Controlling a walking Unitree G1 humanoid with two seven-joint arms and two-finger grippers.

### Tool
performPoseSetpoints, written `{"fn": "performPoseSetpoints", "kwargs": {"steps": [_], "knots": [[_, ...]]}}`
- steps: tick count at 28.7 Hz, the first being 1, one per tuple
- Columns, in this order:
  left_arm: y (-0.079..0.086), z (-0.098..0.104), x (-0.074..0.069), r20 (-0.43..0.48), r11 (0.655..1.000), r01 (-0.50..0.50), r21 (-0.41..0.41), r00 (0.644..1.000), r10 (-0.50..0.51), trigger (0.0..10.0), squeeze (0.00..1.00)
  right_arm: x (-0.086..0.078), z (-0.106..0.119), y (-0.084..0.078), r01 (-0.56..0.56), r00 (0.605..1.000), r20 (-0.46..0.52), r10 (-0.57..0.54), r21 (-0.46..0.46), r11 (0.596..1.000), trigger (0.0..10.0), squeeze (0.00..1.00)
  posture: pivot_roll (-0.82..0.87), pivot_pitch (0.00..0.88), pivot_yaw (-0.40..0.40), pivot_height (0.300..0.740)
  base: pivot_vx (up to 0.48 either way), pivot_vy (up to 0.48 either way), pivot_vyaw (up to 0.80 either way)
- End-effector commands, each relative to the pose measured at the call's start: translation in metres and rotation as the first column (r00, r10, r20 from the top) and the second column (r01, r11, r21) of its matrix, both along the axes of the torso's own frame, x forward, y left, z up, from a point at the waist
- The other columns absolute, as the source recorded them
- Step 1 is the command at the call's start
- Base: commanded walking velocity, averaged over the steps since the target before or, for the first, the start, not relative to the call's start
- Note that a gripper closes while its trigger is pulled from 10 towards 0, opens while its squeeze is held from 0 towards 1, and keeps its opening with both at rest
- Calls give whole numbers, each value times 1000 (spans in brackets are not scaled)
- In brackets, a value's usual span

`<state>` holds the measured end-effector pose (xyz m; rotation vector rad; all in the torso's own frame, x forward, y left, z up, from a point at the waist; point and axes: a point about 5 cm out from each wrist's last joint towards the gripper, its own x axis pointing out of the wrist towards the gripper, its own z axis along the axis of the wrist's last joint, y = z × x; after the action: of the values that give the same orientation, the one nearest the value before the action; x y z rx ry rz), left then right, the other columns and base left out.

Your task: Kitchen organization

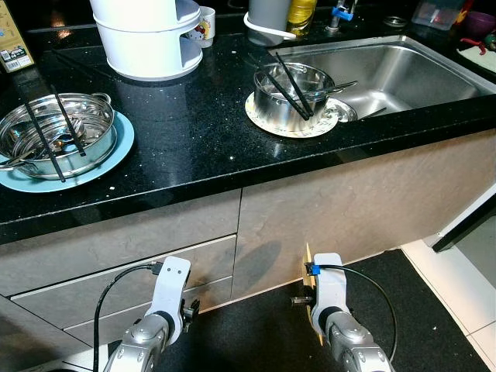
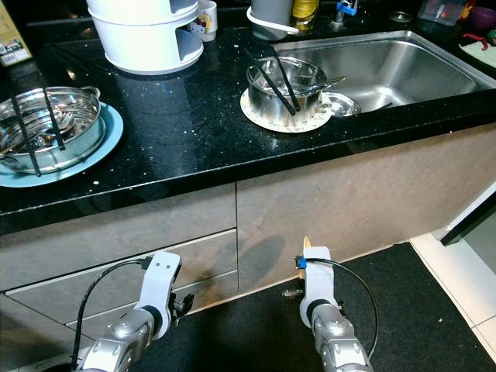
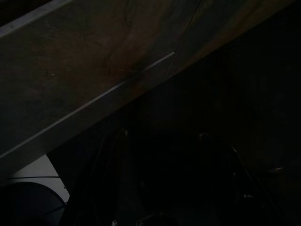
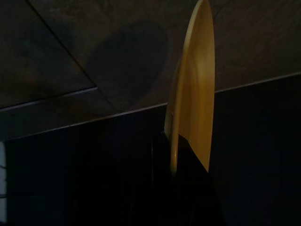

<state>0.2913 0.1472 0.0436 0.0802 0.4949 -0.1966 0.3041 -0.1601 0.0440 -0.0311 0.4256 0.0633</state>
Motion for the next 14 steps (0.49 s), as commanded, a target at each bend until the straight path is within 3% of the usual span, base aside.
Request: {"fn": "performPoseSetpoints", "kwargs": {"steps": [1, 14], "knots": [[1, -9, -6, -41, 1000, -1, 9, 999, 1, 10000, 0, -5, -6, -2, 4, 1000, -15, -5, -27, 1000, 10000, 0, -90, 293, -38, 740, 0, 0, 0], [1, -9, -6, -37, 1000, -14, 2, 999, 15, 10000, 0, -7, -11, -3, 8, 999, -31, -9, -29, 1000, 10000, 0, -92, 272, -39, 740, 0, 0, 0]]}}
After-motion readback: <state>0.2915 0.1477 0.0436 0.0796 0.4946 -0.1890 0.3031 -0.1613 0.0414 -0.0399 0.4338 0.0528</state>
